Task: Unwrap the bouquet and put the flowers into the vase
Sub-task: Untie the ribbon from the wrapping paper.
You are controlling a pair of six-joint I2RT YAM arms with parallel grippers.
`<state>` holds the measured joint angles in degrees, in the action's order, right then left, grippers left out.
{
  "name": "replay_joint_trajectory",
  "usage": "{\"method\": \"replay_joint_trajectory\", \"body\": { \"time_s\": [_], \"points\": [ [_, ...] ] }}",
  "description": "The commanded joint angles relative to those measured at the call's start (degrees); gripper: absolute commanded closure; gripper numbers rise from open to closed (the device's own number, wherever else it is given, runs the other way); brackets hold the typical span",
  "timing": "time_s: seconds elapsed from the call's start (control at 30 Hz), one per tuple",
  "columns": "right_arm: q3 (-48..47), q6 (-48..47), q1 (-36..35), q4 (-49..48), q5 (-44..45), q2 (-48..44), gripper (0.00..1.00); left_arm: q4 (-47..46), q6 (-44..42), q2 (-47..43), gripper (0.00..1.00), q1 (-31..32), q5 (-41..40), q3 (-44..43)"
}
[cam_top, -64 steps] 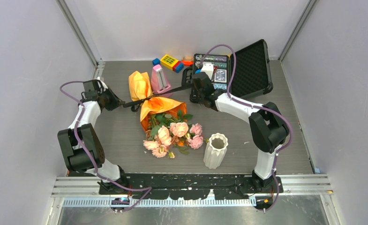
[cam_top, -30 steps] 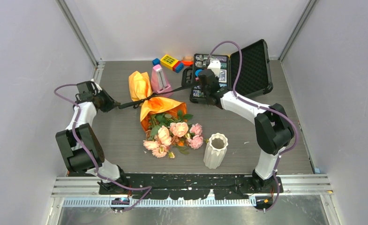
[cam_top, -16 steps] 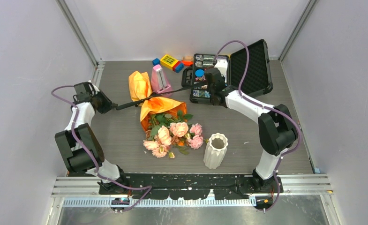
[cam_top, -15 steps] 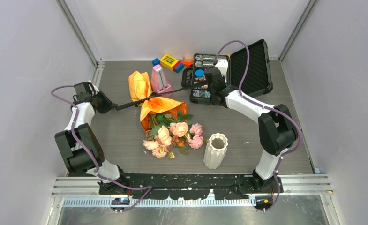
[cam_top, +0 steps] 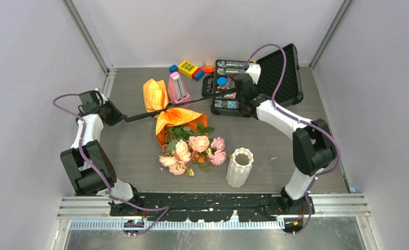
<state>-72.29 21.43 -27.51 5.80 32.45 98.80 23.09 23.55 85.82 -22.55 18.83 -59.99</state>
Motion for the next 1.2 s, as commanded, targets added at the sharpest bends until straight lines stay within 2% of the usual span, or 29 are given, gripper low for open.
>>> {"method": "replay_joint_trajectory", "body": {
  "time_s": [0.0, 0.83, 1.17],
  "points": [
    [0.7, 1.6, 0.8, -1.2, 0.2, -3.2, 1.0, 0.1, -0.5, -2.4, 1.0, -1.7, 0.0, -2.2],
    [3.1, 3.0, 5.7, 0.5, -2.6, -6.3, 1.0, -0.9, -1.0, -7.8, 1.0, -4.4, -3.2, -0.6],
    [3.5, 2.7, 7.0, 0.8, -2.5, -6.3, 1.0, -0.2, -3.5, -11.0, 1.0, -5.8, -8.1, -0.5]
  ]
}}
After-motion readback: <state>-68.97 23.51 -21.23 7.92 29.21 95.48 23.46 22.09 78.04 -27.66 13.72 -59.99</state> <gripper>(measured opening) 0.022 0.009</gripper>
